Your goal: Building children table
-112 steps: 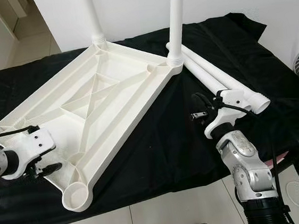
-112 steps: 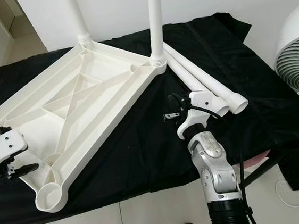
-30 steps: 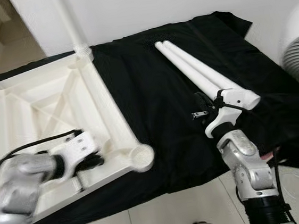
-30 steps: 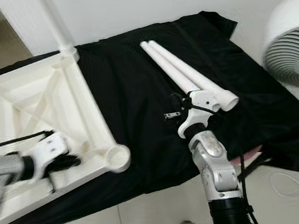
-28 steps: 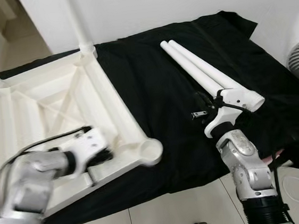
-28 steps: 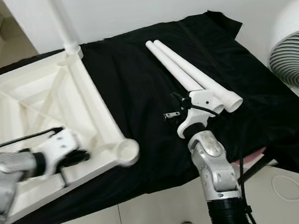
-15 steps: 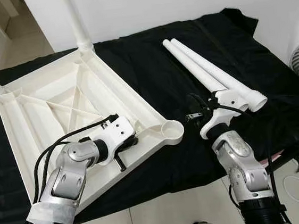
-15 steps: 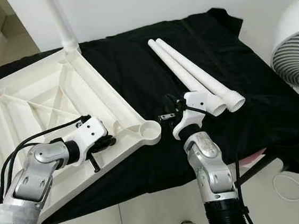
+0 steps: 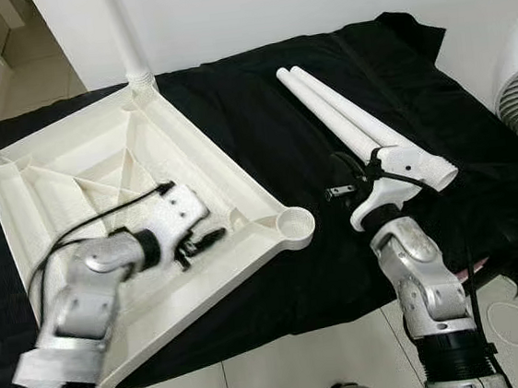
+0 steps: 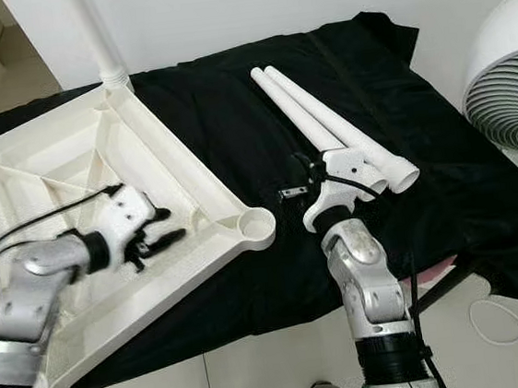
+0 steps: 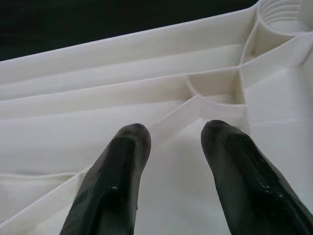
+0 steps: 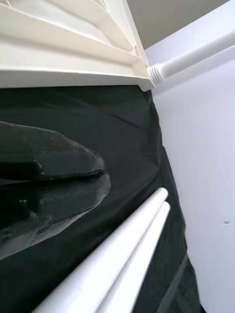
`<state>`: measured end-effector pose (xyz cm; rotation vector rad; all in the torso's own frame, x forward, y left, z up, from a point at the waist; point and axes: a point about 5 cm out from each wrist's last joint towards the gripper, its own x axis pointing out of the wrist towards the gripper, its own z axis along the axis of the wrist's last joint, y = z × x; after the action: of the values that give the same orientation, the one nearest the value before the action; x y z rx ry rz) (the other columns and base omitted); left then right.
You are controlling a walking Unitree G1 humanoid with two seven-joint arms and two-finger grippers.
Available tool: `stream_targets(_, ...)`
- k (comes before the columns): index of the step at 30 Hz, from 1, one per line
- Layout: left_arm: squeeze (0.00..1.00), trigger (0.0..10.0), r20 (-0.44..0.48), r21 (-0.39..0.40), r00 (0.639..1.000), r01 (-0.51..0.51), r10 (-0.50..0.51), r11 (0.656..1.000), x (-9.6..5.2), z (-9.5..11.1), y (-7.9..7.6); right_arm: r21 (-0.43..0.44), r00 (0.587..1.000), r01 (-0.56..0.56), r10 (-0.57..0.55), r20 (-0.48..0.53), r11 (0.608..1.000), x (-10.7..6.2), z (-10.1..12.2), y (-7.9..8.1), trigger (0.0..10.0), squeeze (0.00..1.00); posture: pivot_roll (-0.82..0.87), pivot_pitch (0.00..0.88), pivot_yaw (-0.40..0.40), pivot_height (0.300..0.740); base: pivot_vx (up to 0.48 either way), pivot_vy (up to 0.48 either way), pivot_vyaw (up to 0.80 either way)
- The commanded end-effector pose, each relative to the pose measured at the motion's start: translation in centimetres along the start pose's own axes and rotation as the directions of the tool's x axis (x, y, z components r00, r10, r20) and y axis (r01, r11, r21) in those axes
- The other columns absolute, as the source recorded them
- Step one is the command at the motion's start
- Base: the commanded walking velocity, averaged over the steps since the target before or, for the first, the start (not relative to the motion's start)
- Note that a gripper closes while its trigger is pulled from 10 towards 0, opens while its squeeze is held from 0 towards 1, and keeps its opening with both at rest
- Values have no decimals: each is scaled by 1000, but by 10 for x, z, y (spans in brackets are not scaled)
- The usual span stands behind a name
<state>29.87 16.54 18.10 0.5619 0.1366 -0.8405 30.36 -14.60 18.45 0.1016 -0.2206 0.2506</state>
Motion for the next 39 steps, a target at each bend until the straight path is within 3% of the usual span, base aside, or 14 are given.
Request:
stream_targets(1,0,10000,8,14,1000,17,-17,1000,-4,1,2,-5,1000,-3,3,-5,1000,1,-2,0,10000,0,-118,104,95,740,0,0,0)
stream_targets(8,0,10000,150,-89,950,-264,275,960,-19,26,64,-99,992,116,-120,-30,988,24,3,-22,10000,0,-110,85,86,740,0,0,0)
stream_targets(14,0,10000,283,-274,868,-334,408,902,1,50,61,-113,972,226,-232,-38,968,30,2,-37,10000,0,-114,73,84,740,0,0,0)
stream_targets(18,0,10000,274,-304,842,-382,464,873,15,51,53,-116,956,286,-291,-33,951,31,2,-46,10000,0,-119,57,86,740,0,0,0)
stream_targets(21,0,10000,163,-471,769,-490,618,734,22,36,61,-125,948,312,-318,-25,942,32,3,-50,10000,0,-124,52,88,740,0,0,0)
stream_targets(22,0,10000,163,-471,769,-490,618,734,22,36,61,-125,948,312,-318,-25,942,32,3,-50,10000,0,-124,52,88,740,0,0,0)
stream_targets(23,0,10000,128,-504,742,-523,658,688,23,31,64,-127,947,316,-321,-24,940,33,3,-51,10000,0,-124,52,88,740,0,0,0)
stream_targets(25,0,10000,128,-504,742,-523,658,688,23,31,64,-127,947,316,-321,-24,940,33,3,-51,10000,0,-124,52,88,740,0,0,0)
stream_targets(26,0,10000,74,-550,711,-556,699,624,23,24,66,-128,946,319,-325,-23,939,34,2,-51,10000,0,-130,37,92,740,0,0,0)
stream_targets(27,0,10000,74,-550,711,-556,699,624,23,24,66,-128,946,319,-325,-23,939,34,2,-51,10000,0,-130,37,92,740,0,0,0)
stream_targets(29,0,10000,-23,-563,667,-624,744,542,25,10,62,-127,944,325,-330,-26,937,33,-1,-50,10000,0,-134,29,93,740,0,0,0)
stream_targets(35,0,10000,-112,-550,628,-685,770,479,26,-1,55,-125,941,330,-336,-30,936,33,-3,-49,10000,0,-139,24,97,740,0,0,0)
stream_targets(36,0,10000,-192,-543,572,-739,798,399,21,-9,51,-125,940,335,-341,-30,934,32,-4,-49,10000,0,-151,17,106,740,0,0,0)
stream_targets(39,0,10000,-247,-535,523,-775,816,336,17,-14,48,-126,938,340,-346,-28,932,31,-5,-49,10000,0,-151,17,106,740,0,0,0)
